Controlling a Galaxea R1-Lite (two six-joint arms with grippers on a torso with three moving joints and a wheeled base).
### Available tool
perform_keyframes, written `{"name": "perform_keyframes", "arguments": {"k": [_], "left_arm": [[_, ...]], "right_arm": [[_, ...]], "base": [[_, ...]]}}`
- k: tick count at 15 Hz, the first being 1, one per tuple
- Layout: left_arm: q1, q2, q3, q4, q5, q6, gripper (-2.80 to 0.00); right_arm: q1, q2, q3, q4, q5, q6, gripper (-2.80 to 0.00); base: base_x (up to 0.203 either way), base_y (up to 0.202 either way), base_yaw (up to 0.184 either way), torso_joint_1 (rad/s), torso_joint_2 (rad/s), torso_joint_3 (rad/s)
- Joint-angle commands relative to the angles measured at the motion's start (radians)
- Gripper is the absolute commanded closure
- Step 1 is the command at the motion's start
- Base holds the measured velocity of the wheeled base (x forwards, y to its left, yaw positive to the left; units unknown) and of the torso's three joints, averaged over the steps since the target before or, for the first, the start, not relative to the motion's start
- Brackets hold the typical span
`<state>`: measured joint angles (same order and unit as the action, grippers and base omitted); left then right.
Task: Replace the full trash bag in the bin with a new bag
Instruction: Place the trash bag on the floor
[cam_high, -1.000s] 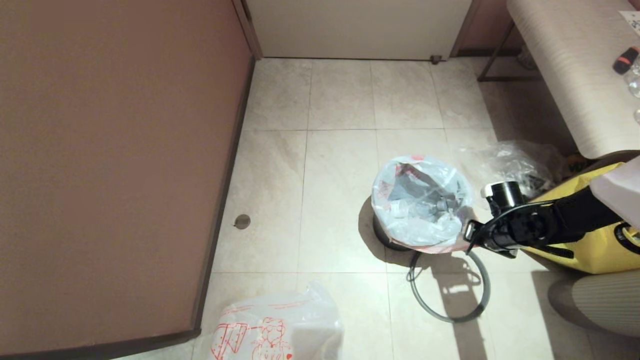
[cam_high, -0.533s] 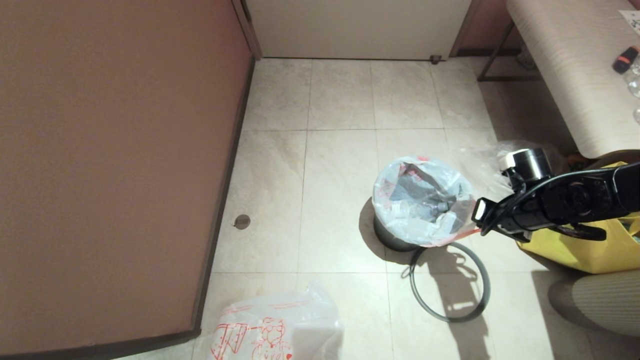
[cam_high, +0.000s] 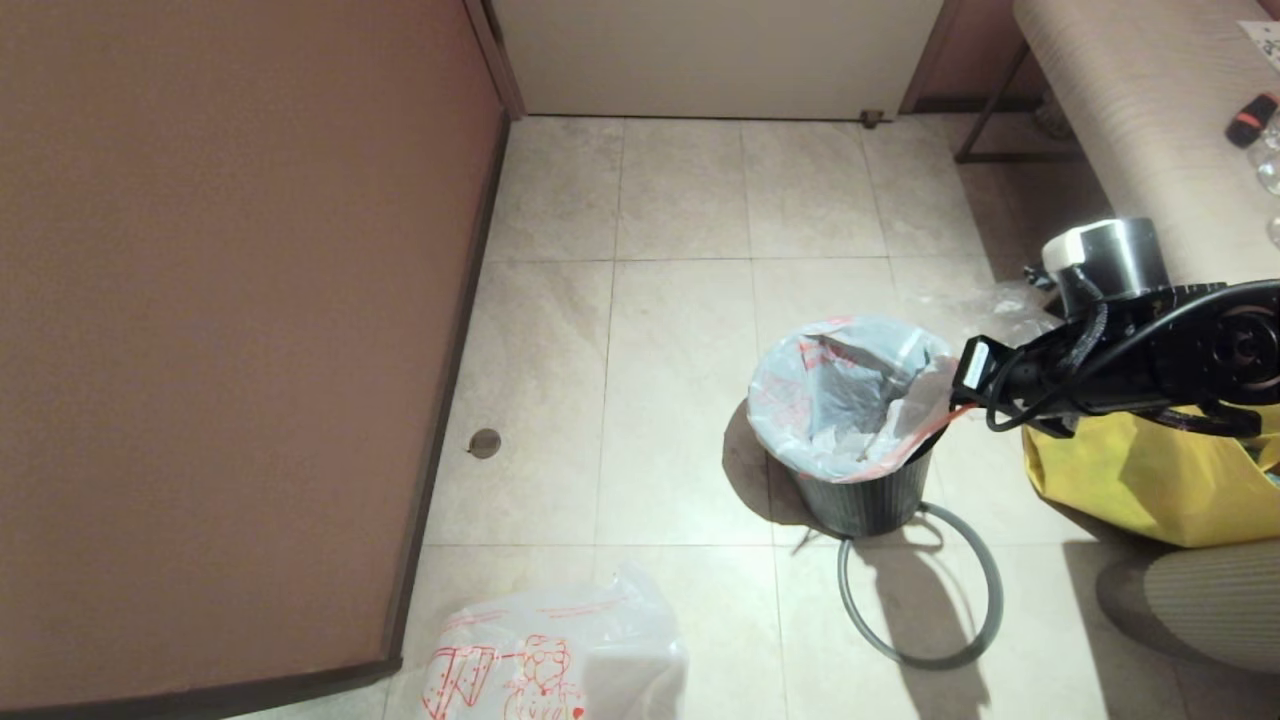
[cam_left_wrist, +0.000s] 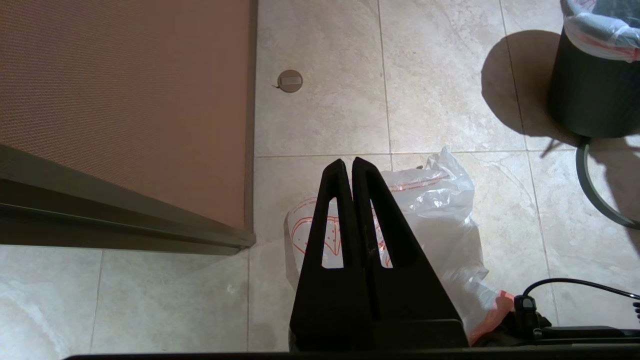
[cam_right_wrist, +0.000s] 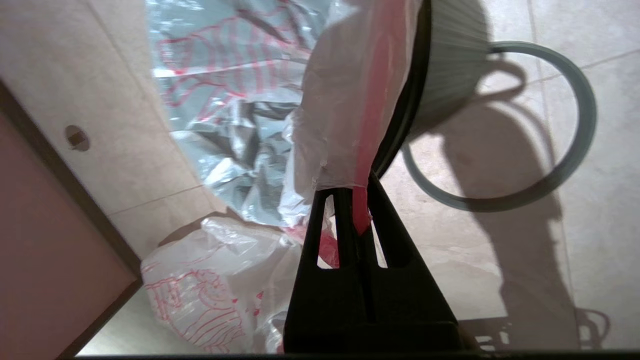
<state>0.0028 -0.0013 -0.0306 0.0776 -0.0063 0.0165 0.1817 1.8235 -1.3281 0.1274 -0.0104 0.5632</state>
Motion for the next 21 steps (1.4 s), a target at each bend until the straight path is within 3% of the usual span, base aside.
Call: {"name": "perform_keyframes", "arguments": {"k": [1,6,9,15,18,21], "left_arm": [[0.0,0.001,0.0,0.001,0.0,0.0,0.0],[0.0,0.001,0.0,0.001,0.0,0.0,0.0],[0.0,0.001,0.0,0.001,0.0,0.0,0.0],[0.0,0.001,0.0,0.001,0.0,0.0,0.0],[0.0,0.001,0.0,0.001,0.0,0.0,0.0],[0.0,0.001,0.0,0.001,0.0,0.0,0.0]], "right_arm": [[0.001,-0.025,-0.001,-0.002,0.022,0.003,0.0],[-0.067,0.143,0.045,-0.034,0.034,0.0,0.0],[-0.077,0.293,0.027,-0.102,-0.012,-0.011,0.0],[-0.018,0.565,-0.226,-0.12,-0.096,-0.066,0.0],[-0.009,0.697,-0.36,-0.107,-0.178,-0.094,0.0],[-0.015,0.646,-0.345,-0.098,-0.18,-0.094,0.0]], "base": [[0.0,0.0,0.0,0.0,0.0,0.0],[0.0,0.0,0.0,0.0,0.0,0.0],[0.0,0.0,0.0,0.0,0.0,0.0],[0.0,0.0,0.0,0.0,0.0,0.0],[0.0,0.0,0.0,0.0,0.0,0.0],[0.0,0.0,0.0,0.0,0.0,0.0]]}}
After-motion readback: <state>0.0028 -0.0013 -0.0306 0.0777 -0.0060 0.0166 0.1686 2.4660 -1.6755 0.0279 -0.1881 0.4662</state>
